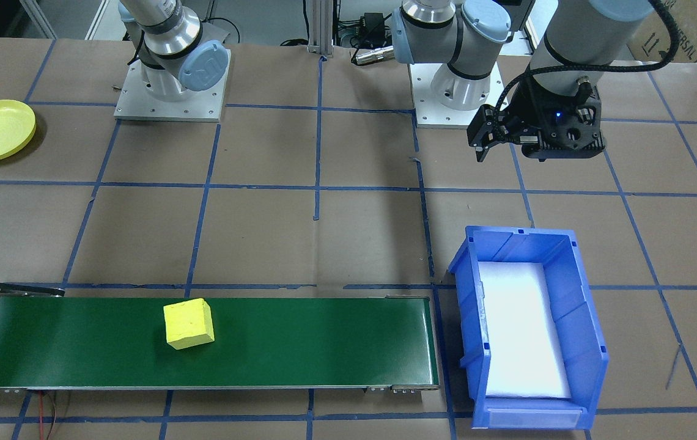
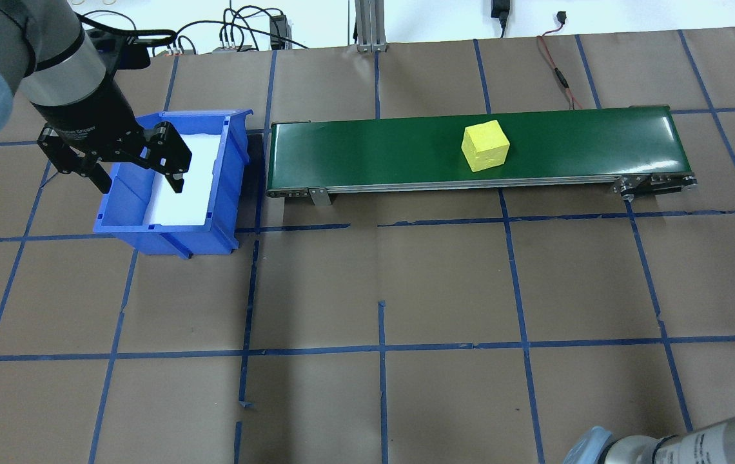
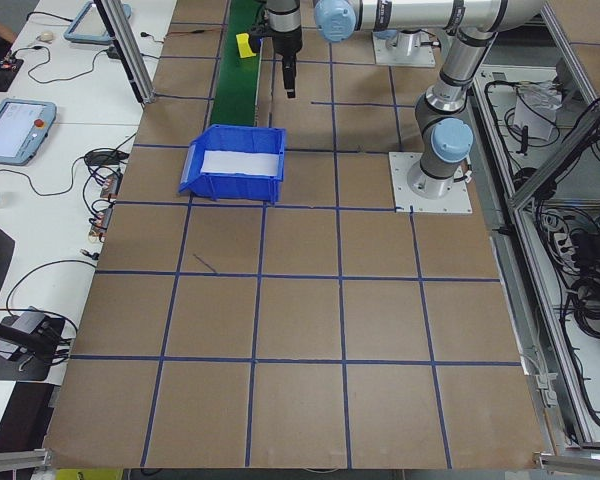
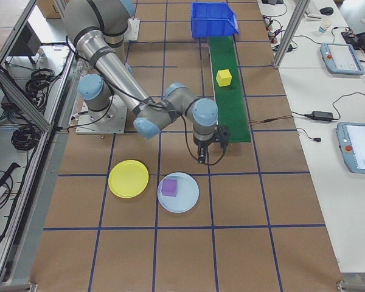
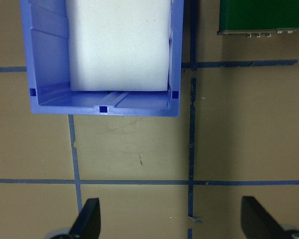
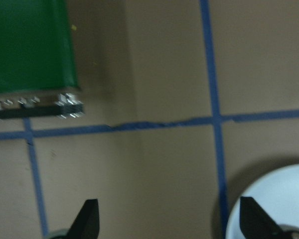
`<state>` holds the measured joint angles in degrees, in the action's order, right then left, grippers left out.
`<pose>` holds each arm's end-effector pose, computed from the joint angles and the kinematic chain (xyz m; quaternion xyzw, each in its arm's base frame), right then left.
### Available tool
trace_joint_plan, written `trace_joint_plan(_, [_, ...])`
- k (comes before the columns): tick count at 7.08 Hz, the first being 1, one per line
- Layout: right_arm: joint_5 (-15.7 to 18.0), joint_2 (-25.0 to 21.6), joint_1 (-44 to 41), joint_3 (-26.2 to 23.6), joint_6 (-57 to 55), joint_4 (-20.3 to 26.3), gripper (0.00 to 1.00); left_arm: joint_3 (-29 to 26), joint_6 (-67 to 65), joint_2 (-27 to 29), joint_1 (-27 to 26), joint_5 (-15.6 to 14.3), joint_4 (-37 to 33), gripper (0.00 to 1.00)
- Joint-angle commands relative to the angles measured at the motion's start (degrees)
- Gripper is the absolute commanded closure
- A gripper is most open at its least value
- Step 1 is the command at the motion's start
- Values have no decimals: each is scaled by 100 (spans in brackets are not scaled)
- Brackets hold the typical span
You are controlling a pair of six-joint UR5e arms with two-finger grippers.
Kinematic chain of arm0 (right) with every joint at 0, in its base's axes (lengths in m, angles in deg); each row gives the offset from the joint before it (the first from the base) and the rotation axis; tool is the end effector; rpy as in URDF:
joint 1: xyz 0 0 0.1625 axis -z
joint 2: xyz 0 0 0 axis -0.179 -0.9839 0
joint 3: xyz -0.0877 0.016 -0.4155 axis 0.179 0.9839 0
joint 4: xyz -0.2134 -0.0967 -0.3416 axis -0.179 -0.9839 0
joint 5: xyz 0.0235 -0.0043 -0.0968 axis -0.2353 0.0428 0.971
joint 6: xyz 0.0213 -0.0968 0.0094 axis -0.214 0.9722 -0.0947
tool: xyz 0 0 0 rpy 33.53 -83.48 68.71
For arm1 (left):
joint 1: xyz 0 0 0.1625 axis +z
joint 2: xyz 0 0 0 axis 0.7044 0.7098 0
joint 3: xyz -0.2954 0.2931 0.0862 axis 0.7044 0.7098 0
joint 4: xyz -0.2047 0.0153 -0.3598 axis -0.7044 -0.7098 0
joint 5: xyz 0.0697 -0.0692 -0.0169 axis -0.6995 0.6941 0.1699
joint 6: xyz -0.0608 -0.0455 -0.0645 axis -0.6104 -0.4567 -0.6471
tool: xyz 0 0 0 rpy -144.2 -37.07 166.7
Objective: Move block left to right into plate
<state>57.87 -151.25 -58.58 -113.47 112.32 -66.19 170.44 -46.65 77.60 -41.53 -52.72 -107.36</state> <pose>-0.2773 -0.5341 0.3195 0.0265 0.9967 -0.0504 0.0579 -0.0959 -0.4843 0.4693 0.0039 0.9984 0.0473 0.0298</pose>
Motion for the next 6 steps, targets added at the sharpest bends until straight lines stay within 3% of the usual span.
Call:
trace_joint_plan(1, [-693, 259, -943, 335, -439, 18, 0, -8, 7, -1, 0, -1, 0, 0])
trace_joint_plan(5, [-1772, 663, -1298, 388, -484, -34, 0, -9, 42, -1, 0, -10, 8, 0])
trace_joint_plan(6, [-1896, 804, -1403, 545, -475, -43, 0, -9, 60, -1, 0, -19, 0, 0])
